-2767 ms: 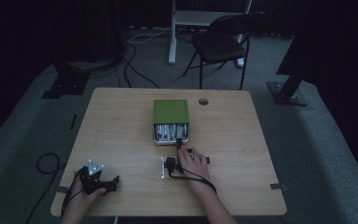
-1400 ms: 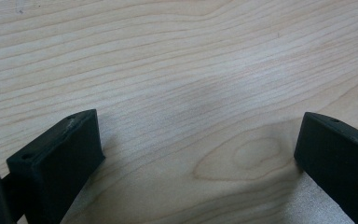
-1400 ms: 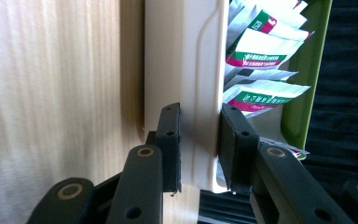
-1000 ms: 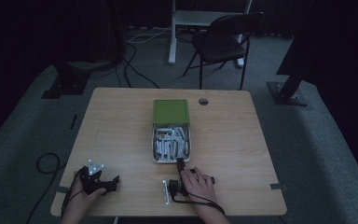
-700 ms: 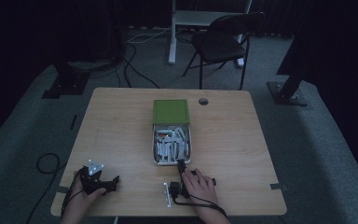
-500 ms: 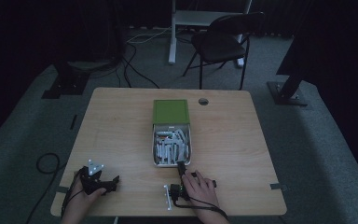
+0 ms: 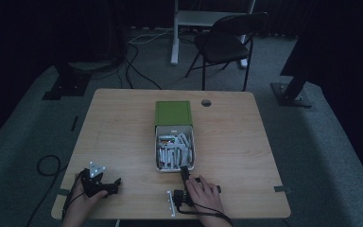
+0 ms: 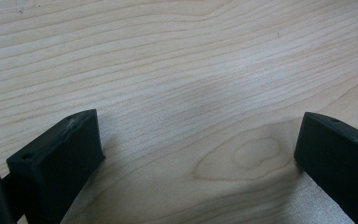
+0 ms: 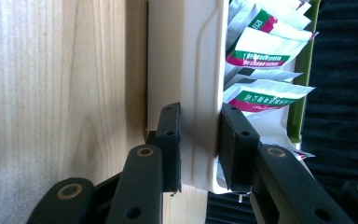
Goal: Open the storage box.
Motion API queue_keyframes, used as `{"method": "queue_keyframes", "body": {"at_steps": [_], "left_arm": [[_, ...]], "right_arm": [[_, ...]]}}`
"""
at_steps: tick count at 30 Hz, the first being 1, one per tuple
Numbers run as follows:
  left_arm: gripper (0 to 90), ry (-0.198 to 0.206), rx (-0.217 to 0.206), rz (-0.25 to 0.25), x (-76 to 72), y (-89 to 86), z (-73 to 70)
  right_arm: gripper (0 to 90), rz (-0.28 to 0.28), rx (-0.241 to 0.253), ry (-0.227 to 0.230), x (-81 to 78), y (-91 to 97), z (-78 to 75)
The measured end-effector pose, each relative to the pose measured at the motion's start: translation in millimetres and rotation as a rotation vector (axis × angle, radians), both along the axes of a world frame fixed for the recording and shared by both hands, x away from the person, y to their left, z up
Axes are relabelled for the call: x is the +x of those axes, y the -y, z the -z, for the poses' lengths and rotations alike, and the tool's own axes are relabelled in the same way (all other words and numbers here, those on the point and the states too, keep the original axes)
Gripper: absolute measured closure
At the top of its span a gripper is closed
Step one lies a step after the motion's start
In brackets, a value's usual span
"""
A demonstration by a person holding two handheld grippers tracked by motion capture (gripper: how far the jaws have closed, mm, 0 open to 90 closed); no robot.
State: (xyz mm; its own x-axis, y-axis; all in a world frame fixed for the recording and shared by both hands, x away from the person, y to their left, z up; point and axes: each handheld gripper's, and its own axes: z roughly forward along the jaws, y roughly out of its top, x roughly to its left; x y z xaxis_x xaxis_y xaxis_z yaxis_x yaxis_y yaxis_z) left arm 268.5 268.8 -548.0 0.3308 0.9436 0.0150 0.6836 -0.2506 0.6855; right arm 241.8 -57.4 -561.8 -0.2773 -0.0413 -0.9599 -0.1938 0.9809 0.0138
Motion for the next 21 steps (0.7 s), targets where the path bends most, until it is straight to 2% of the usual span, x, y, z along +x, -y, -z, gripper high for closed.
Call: {"method": "queue_keyframes", "body": {"at_steps": [6, 8, 9, 10, 12, 16, 19, 21], "left_arm": [[1.3, -0.001, 0.001, 0.001, 0.0, -0.1, 0.0], [1.3, 0.0, 0.0, 0.0, 0.0, 0.0, 0.0], [1.3, 0.0, 0.0, 0.0, 0.0, 0.0, 0.0], [1.3, 0.0, 0.0, 0.0, 0.0, 0.0, 0.0], [1.3, 0.0, 0.0, 0.0, 0.0, 0.0, 0.0], [1.3, 0.0, 0.0, 0.0, 0.0, 0.0, 0.0], [1.3, 0.0, 0.0, 0.0, 0.0, 0.0, 0.0], [1.3, 0.0, 0.0, 0.0, 0.0, 0.0, 0.0]], "right_arm": [[71.6, 0.001, 0.006, -0.008, -0.9, 0.5, -0.9], [63.6, 0.012, 0.021, -0.02, -0.8, 0.9, -2.5], [58.3, 0.014, 0.041, -0.048, -0.8, 1.9, -4.0], [57.3, 0.012, 0.048, -0.057, -0.8, 2.6, -5.1], [57.9, 0.01, 0.09, -0.047, -2.1, 5.4, -9.0], [56.1, 0.004, 0.174, -0.096, -3.4, 11.0, -18.6], [53.3, -0.007, 0.225, -0.119, -5.4, 13.3, -25.4], [54.7, -0.015, 0.27, -0.125, -7.5, 14.9, -30.2]]}}
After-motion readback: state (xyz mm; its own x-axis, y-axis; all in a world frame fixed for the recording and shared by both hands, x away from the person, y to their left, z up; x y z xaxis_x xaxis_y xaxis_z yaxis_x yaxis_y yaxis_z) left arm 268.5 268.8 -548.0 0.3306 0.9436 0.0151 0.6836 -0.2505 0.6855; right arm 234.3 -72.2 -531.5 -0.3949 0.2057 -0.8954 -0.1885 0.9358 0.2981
